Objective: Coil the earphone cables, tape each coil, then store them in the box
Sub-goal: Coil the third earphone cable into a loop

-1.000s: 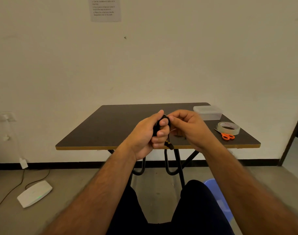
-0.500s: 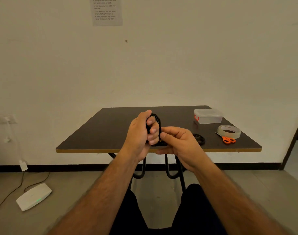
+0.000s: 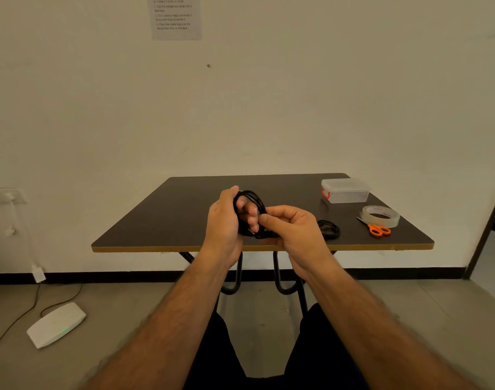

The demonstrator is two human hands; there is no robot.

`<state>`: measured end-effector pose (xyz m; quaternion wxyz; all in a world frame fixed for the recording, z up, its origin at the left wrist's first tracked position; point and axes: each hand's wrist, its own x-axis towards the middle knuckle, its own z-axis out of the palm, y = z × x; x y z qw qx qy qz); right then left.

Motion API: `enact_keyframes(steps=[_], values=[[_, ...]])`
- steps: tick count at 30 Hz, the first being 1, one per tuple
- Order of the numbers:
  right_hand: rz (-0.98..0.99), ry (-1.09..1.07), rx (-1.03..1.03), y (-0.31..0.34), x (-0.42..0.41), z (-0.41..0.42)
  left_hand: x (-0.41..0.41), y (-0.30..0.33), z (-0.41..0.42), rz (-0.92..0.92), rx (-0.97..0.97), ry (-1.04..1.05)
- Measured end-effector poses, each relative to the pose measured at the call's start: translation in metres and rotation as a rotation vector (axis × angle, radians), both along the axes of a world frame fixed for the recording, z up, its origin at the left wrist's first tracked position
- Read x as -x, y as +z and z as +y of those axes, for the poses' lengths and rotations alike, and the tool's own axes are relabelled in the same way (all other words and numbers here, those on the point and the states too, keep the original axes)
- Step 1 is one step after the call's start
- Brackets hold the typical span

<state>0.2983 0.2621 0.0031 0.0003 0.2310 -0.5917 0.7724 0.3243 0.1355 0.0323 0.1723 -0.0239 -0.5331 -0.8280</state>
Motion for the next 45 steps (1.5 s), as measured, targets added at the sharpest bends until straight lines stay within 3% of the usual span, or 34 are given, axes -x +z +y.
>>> enact_keyframes(steps=[5,15,27,34,39,45], values=[[-0.004,-0.072,-0.07,0.0,0.008,-0.008,0.01,-0.01,-0.004,-0.113,-0.043,0.148],[-0.057,-0.171,-0.227,-0.007,0.036,-0.013,0.031,-0.031,-0.028,-0.311,-0.051,0.011],[-0.12,-0.2,-0.314,-0.029,0.074,-0.039,0.058,-0.058,-0.056,-0.361,0.015,-0.036],[-0.248,-0.179,-0.377,-0.047,0.115,-0.059,0.1,-0.065,-0.09,-0.504,0.436,0.105],[-0.283,-0.176,-0.513,-0.054,0.156,-0.075,0.126,-0.083,-0.116,-0.49,0.625,0.282],[-0.213,-0.219,-0.706,-0.045,0.201,-0.099,0.147,-0.096,-0.125,-0.525,0.76,0.323]])
